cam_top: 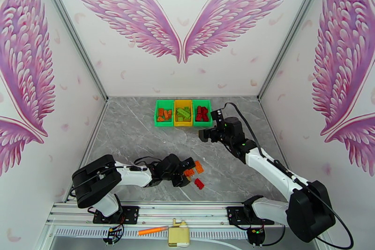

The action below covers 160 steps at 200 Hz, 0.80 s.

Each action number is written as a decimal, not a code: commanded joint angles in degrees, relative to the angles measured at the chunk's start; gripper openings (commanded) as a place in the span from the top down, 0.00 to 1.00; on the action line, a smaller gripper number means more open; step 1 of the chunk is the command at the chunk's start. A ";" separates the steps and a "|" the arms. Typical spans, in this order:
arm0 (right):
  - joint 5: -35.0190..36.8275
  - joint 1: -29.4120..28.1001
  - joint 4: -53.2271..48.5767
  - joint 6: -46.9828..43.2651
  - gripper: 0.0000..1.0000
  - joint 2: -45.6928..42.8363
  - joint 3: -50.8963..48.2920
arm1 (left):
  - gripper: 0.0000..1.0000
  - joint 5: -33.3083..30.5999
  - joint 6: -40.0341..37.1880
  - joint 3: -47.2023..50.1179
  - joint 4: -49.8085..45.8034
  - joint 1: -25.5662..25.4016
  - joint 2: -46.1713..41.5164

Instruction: Sort the legos into containers by color

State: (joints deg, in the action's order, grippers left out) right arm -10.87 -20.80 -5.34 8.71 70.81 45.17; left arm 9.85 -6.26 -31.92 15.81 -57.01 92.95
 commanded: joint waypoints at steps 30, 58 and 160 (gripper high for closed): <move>1.30 -0.30 -0.63 0.03 0.01 -2.44 -2.22 | 0.57 2.02 -0.89 -0.43 -0.45 0.32 0.66; 1.38 -0.30 -1.25 0.17 0.01 -3.18 -2.79 | 0.66 1.76 -1.04 0.06 0.57 0.32 0.66; -3.97 -0.56 0.59 4.34 0.01 -5.15 -3.04 | 0.74 -3.96 2.82 5.90 3.26 0.48 -13.05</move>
State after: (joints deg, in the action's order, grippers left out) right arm -12.27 -20.80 -6.15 10.68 66.96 42.92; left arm 9.65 -5.85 -27.90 17.52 -56.88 85.73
